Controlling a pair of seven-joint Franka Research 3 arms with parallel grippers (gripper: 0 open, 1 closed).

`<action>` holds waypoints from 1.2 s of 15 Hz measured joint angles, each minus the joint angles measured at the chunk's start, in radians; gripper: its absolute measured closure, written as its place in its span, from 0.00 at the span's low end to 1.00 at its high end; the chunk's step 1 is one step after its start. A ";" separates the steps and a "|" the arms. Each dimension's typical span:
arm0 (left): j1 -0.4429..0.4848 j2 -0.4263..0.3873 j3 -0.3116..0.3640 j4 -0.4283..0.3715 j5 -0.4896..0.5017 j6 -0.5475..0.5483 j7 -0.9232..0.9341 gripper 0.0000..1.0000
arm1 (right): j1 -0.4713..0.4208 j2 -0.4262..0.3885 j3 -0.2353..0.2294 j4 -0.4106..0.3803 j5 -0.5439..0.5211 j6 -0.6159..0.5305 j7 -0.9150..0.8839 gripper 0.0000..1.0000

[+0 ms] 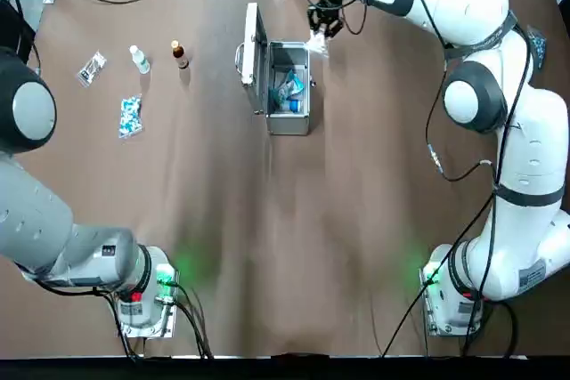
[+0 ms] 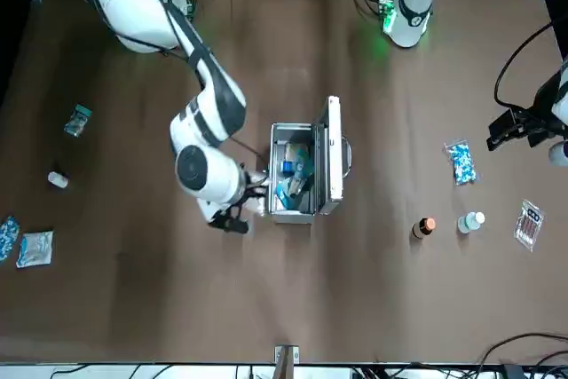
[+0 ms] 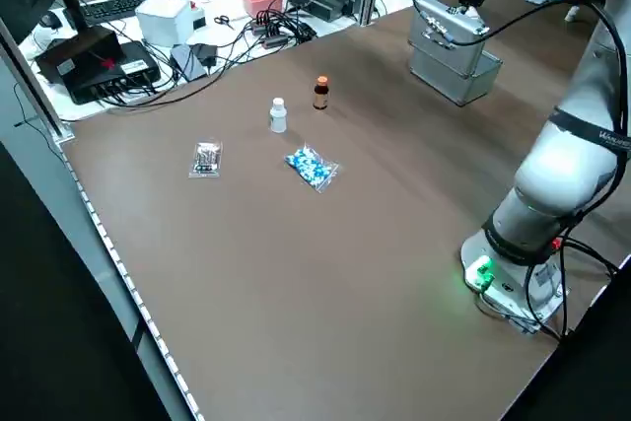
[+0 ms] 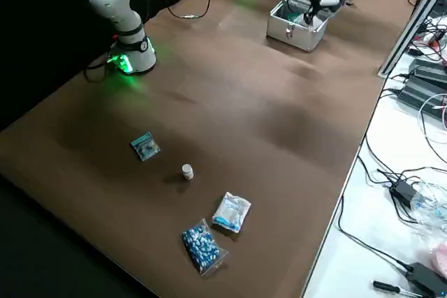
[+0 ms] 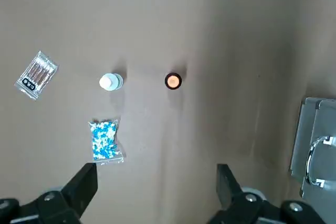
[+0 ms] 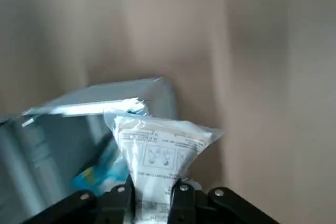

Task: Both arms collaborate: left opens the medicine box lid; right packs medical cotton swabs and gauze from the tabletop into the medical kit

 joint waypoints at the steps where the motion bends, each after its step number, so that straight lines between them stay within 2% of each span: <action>1: 0.000 0.000 0.000 0.000 0.000 0.000 0.000 0.00 | 0.028 -0.001 0.035 0.030 0.000 0.004 0.031 0.76; 5: 0.000 0.000 0.000 0.000 0.000 0.000 0.000 0.00 | 0.122 0.002 0.041 0.044 -0.002 0.026 0.064 0.73; 7: 0.000 0.000 0.000 0.000 0.000 0.000 0.000 0.00 | 0.146 0.014 0.038 0.036 -0.002 0.055 0.065 0.61; 9: 0.000 0.000 0.000 0.000 0.000 0.000 0.000 0.00 | 0.151 0.028 0.037 0.036 -0.004 0.062 0.065 0.57; 10: 0.000 0.000 0.000 0.000 0.000 0.000 0.000 0.00 | 0.151 0.032 0.036 0.036 -0.010 0.063 0.064 0.49; 12: 0.000 0.000 0.000 0.000 0.000 0.000 0.000 0.00 | 0.150 0.036 0.031 0.036 -0.016 0.064 0.063 0.48; 14: 0.000 0.000 0.000 0.000 0.000 0.000 0.000 0.00 | 0.149 0.037 0.028 0.036 -0.018 0.064 0.059 0.33; 16: 0.000 0.000 0.000 0.000 0.000 0.000 0.000 0.00 | 0.149 0.037 0.028 0.036 -0.022 0.064 0.058 0.28; 18: 0.000 0.000 0.000 0.000 0.000 0.000 0.000 0.00 | 0.150 0.037 0.028 0.036 -0.030 0.064 0.058 0.15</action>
